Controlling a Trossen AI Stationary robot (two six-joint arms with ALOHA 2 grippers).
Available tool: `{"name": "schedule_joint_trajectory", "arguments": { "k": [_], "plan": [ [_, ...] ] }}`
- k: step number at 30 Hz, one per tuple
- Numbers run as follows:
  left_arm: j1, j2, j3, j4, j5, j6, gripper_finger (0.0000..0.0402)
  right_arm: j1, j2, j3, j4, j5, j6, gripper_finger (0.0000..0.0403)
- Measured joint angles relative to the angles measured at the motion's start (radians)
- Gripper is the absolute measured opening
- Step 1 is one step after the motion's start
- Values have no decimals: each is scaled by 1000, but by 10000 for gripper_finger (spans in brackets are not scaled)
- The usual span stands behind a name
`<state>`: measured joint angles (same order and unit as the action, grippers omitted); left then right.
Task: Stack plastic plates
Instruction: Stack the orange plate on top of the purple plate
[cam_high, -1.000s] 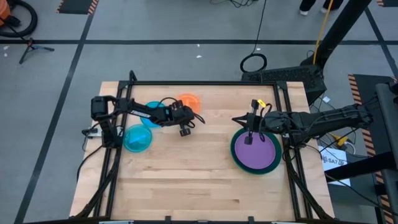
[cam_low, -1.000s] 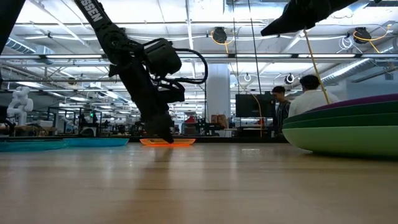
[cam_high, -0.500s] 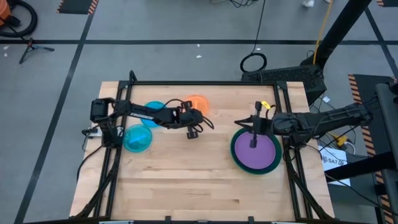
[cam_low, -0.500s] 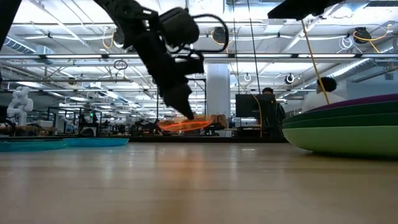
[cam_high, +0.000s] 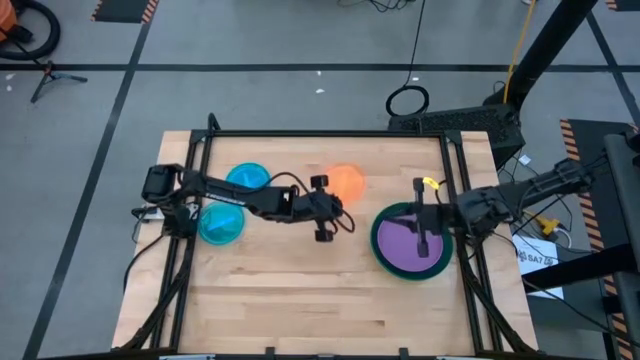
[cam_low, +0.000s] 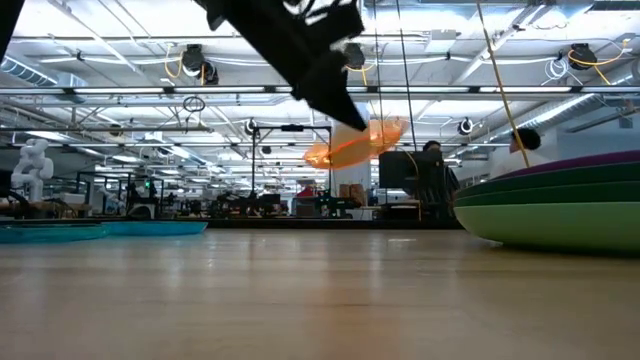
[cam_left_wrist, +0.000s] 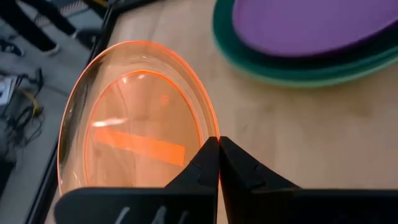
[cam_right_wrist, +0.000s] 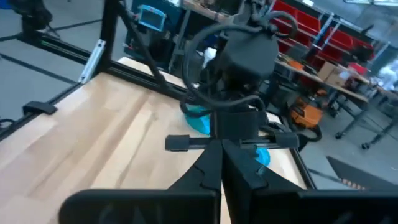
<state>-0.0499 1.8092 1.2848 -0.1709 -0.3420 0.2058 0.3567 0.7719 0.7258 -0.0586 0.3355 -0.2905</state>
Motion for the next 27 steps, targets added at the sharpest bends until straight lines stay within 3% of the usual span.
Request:
{"name": "schedule_joint_trajectory", "arguments": {
  "k": [9,16,22,27],
  "plan": [
    [-83,0,39,-22,1,26,4,34,5,0,14,6,29,0],
    [-115,0,39,-112,5,20,4,34,69,8,30,141,57,0],
    [-120,0,39,-169,5,19,4,35,220,119,-4,141,68,0],
    [-120,0,39,-229,5,21,4,36,381,255,-239,139,158,0]
  ]
}}
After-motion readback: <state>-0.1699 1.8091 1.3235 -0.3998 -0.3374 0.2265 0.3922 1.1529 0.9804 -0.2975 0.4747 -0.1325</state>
